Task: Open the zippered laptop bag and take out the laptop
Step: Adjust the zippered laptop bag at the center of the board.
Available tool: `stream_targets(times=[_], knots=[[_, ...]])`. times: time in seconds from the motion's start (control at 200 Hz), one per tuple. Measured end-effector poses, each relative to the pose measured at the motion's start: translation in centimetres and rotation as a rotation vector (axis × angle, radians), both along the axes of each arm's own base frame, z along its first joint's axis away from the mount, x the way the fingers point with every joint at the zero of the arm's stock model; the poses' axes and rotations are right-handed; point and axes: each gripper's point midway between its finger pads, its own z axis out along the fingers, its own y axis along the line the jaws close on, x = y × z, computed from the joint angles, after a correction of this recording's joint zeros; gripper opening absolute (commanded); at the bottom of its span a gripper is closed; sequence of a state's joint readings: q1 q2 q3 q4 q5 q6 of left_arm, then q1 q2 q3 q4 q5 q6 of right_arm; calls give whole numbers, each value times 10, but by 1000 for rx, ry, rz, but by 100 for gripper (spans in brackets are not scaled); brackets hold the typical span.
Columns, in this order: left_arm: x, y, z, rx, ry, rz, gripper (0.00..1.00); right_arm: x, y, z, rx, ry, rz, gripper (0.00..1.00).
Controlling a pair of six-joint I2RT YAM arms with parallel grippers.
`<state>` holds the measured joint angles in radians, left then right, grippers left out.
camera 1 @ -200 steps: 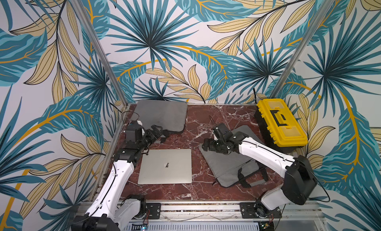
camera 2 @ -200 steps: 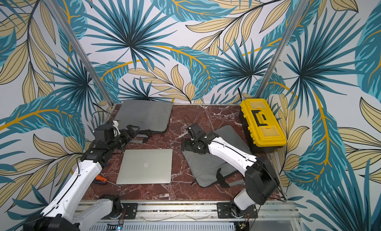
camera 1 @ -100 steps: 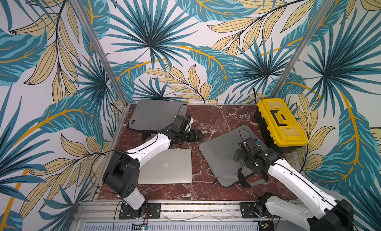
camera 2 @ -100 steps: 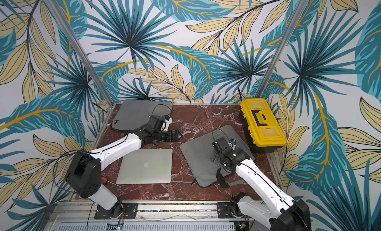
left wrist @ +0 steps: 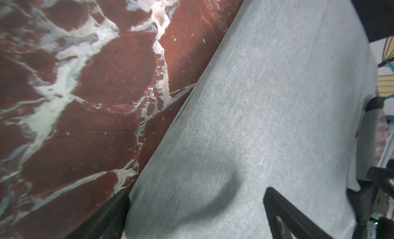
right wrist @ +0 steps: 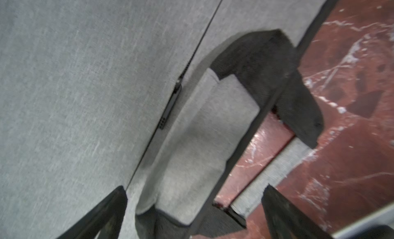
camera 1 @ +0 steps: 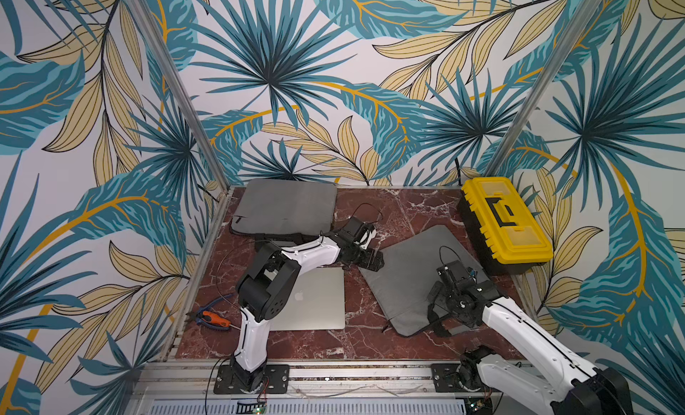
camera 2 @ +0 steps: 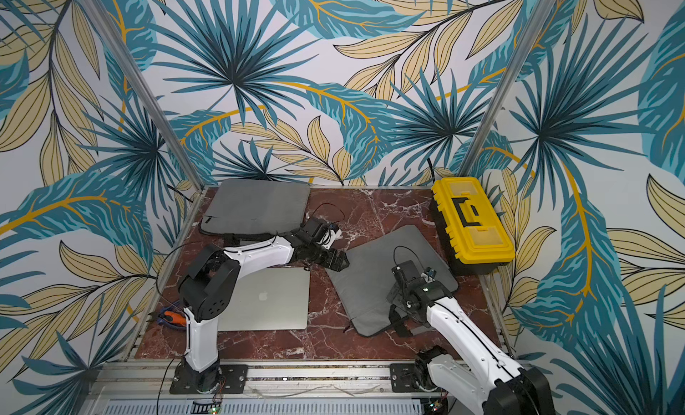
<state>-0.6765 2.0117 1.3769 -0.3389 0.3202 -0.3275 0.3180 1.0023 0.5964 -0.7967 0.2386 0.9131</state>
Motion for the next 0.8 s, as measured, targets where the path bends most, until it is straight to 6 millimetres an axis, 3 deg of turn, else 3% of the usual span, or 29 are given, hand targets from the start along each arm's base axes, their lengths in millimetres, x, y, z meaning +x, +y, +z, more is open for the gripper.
stream_targets(times=[0.075,0.27,0.451,0.801], knots=[[-1,-1,-4,6,-3,-20,94,7,4,-6,22,-4,0,99],[-6,0,-7,17,-14,-59,81,31,14,-20,50,-6,47,94],[-10,2,-9,37,-37,-80,73,58,23,-20,55,-13,113,93],[-6,6,-12,89,-71,-48,65,91,30,-21,33,100,230,89]])
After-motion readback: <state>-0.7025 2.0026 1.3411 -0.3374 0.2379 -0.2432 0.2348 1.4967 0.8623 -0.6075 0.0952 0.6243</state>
